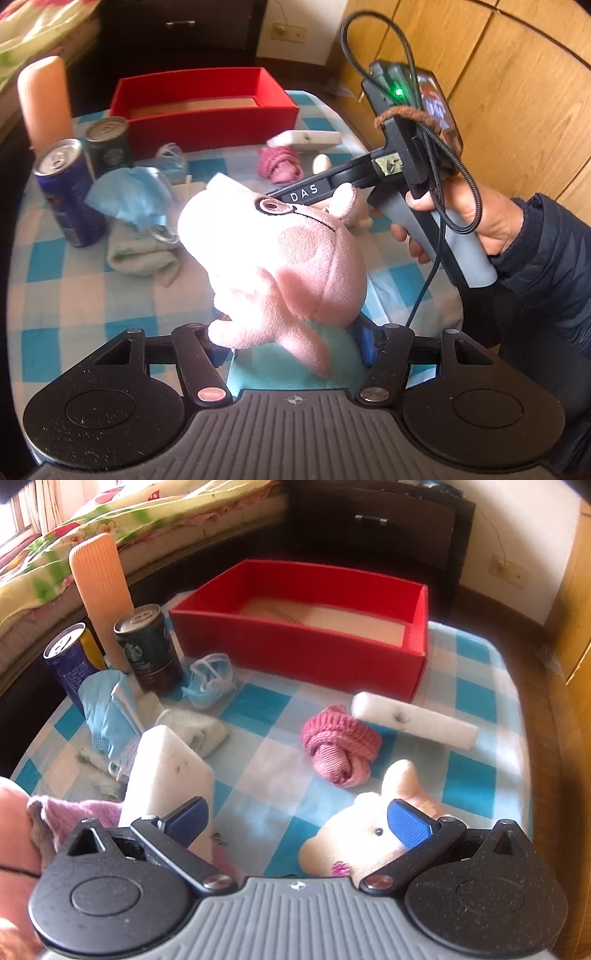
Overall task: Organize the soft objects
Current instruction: 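Carry the pig plush with the left gripper while the right grasps the foam block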
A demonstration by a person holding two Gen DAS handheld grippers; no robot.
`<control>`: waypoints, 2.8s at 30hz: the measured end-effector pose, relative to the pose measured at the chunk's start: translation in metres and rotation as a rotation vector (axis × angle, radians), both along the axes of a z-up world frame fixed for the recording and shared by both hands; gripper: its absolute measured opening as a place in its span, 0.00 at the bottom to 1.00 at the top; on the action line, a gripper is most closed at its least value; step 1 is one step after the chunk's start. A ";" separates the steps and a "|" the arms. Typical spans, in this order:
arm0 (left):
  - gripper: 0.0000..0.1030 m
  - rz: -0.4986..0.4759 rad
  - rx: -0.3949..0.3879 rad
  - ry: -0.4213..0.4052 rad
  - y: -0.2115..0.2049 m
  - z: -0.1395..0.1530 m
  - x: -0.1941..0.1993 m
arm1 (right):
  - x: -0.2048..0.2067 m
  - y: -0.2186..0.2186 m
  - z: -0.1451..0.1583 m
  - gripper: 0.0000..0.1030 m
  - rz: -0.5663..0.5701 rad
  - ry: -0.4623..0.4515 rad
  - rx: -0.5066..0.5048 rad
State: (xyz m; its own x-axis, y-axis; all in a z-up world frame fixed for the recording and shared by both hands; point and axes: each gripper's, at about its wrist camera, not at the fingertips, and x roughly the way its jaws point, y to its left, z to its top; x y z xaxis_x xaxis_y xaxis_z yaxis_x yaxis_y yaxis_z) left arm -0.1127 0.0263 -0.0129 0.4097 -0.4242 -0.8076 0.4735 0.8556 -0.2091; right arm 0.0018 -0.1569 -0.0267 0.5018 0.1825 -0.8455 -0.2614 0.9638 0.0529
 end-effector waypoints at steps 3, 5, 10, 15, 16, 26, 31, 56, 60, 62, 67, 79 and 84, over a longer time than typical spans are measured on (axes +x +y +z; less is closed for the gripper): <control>0.61 0.037 -0.028 -0.002 0.013 0.005 -0.004 | 0.003 0.011 -0.009 0.82 0.023 0.013 -0.026; 0.62 0.070 -0.055 -0.010 0.022 0.008 -0.003 | 0.002 0.019 -0.015 0.82 0.038 0.011 -0.047; 0.62 0.167 -0.125 -0.021 0.042 0.017 0.005 | 0.003 0.028 -0.014 0.82 0.032 0.034 -0.023; 0.63 0.220 -0.170 -0.032 0.051 0.015 0.014 | -0.007 0.041 -0.002 0.82 0.069 -0.036 -0.033; 0.63 0.229 -0.181 -0.036 0.054 0.014 0.014 | -0.010 0.044 0.000 0.82 0.080 -0.049 -0.042; 0.63 0.321 -0.292 -0.064 0.087 0.014 0.018 | -0.035 0.086 -0.006 0.82 0.132 -0.080 -0.121; 0.63 0.396 -0.297 -0.084 0.103 0.008 0.017 | -0.047 0.102 -0.002 0.82 0.141 -0.121 -0.179; 0.64 0.399 -0.283 -0.084 0.096 0.007 0.023 | -0.050 0.047 0.022 0.16 0.134 0.045 0.251; 0.64 0.377 -0.257 -0.075 0.083 0.005 0.027 | -0.042 0.029 0.020 0.19 0.113 0.015 0.210; 0.64 0.362 -0.249 -0.075 0.077 0.005 0.028 | -0.036 0.024 0.009 0.22 0.098 0.010 0.130; 0.64 0.330 -0.232 -0.064 0.064 0.002 0.033 | -0.032 0.010 0.000 0.54 0.069 -0.037 -0.018; 0.64 0.273 -0.263 -0.067 0.051 0.005 0.039 | -0.029 0.050 0.000 0.55 0.052 -0.142 -0.243; 0.64 0.248 -0.240 -0.066 0.045 0.004 0.038 | -0.024 0.022 0.009 0.30 0.014 -0.060 -0.138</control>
State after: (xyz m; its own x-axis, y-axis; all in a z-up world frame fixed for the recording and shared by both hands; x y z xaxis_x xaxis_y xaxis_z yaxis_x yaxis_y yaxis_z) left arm -0.0742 0.0708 -0.0085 0.5725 -0.4798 -0.6648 0.2765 0.8764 -0.3943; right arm -0.0218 -0.1351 -0.0181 0.5508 0.0742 -0.8313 -0.2733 0.9572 -0.0957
